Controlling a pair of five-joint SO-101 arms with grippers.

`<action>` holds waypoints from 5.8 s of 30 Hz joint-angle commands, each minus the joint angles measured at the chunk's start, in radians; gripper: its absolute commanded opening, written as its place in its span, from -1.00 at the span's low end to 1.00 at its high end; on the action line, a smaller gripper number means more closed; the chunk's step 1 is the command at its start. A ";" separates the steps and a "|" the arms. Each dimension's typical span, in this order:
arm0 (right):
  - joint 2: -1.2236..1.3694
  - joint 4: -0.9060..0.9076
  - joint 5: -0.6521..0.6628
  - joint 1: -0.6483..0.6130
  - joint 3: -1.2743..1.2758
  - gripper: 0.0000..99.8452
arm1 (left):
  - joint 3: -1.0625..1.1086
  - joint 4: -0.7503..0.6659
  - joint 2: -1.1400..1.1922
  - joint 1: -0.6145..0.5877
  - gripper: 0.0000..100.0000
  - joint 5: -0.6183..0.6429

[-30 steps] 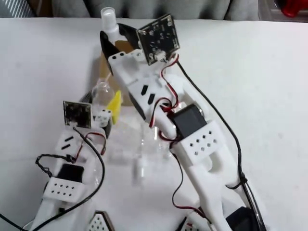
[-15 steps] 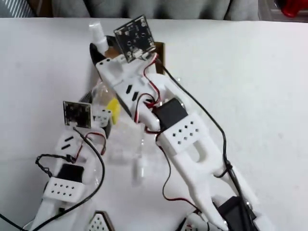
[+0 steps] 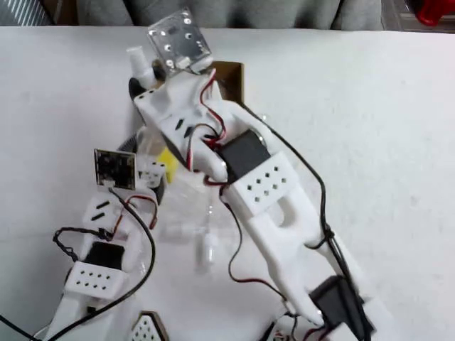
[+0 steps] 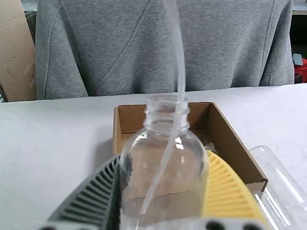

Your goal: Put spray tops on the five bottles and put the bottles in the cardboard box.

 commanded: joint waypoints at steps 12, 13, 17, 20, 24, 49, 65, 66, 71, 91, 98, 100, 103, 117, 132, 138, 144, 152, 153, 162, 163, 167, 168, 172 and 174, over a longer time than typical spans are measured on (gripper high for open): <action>0.070 0.266 0.003 -0.001 -0.229 -0.97 | -0.051 -0.063 0.002 -0.047 -0.96 0.015; 0.070 0.266 0.003 -0.001 -0.227 -0.97 | -0.051 -0.063 0.002 -0.048 -0.96 0.015; 0.071 0.254 -0.002 -0.005 -0.224 -0.97 | -0.051 -0.063 0.002 -0.045 -0.96 0.015; 0.073 0.205 -0.009 -0.005 -0.219 -0.97 | -0.051 -0.063 0.002 -0.045 -0.96 0.015; 0.113 0.189 -0.011 -0.007 -0.219 -0.97 | -0.051 -0.063 0.002 -0.045 -0.96 0.015; 0.170 0.259 0.002 -0.051 -0.227 -0.97 | -0.051 -0.064 0.002 -0.051 -0.96 0.015; 0.170 0.479 0.097 -0.054 -0.356 -0.37 | -0.052 -0.064 0.002 -0.051 -0.96 0.015; 0.168 0.498 0.097 -0.054 -0.376 -0.35 | -0.052 -0.064 0.002 -0.051 -0.96 0.015; 0.173 0.556 0.037 -0.050 -0.476 -0.35 | -0.052 -0.064 0.002 -0.051 -0.96 0.015; 0.311 0.268 -0.124 0.048 -0.575 -0.98 | -0.051 -0.064 0.002 -0.048 -0.96 0.015; 0.341 0.249 -0.124 0.048 -0.586 -0.97 | -0.051 -0.064 0.002 -0.047 -0.96 0.015; 0.320 0.251 -0.124 0.039 -0.583 -0.97 | -0.051 -0.064 0.002 -0.045 -0.96 0.015; 0.298 0.266 -0.124 0.024 -0.575 -0.97 | -0.051 -0.064 0.002 -0.047 -0.96 0.015; 0.297 0.394 -0.114 -0.002 -0.574 -0.97 | -0.051 -0.064 0.002 -0.047 -0.96 0.015; 0.308 0.455 -0.008 -0.001 -0.574 -0.97 | -0.051 -0.064 0.002 -0.050 -0.96 0.015; 0.269 0.404 -0.008 0.058 -0.574 -0.97 | -0.051 -0.064 0.002 -0.050 -0.96 0.015; 0.237 0.389 -0.008 0.093 -0.574 -0.97 | -0.058 -0.064 0.002 -0.053 -0.96 0.017; 0.188 0.392 -0.008 0.093 -0.565 -0.97 | -0.109 -0.057 0.010 -0.130 -0.96 0.147; 0.186 0.394 -0.008 0.093 -0.565 -0.97 | -0.118 -0.055 0.010 -0.137 -0.96 0.150; 0.162 0.449 -0.008 0.050 -0.566 -0.97 | -0.290 0.118 0.010 -0.312 -0.96 0.285; 0.157 0.458 -0.008 0.041 -0.566 -0.97 | -0.319 0.157 0.010 -0.335 -0.96 0.301; 0.130 0.512 -0.009 -0.008 -0.566 -0.97 | -0.397 0.238 0.010 -0.410 -0.96 0.353; 0.124 0.527 -0.009 -0.021 -0.566 -0.97 | -0.408 0.245 0.010 -0.423 -0.96 0.367; 0.105 0.607 -0.006 -0.097 -0.565 -0.97 | -0.453 0.295 0.007 -0.446 -0.96 0.416; 0.105 0.636 -0.002 -0.139 -0.565 -0.97 | -0.493 0.333 0.007 -0.447 -0.96 0.433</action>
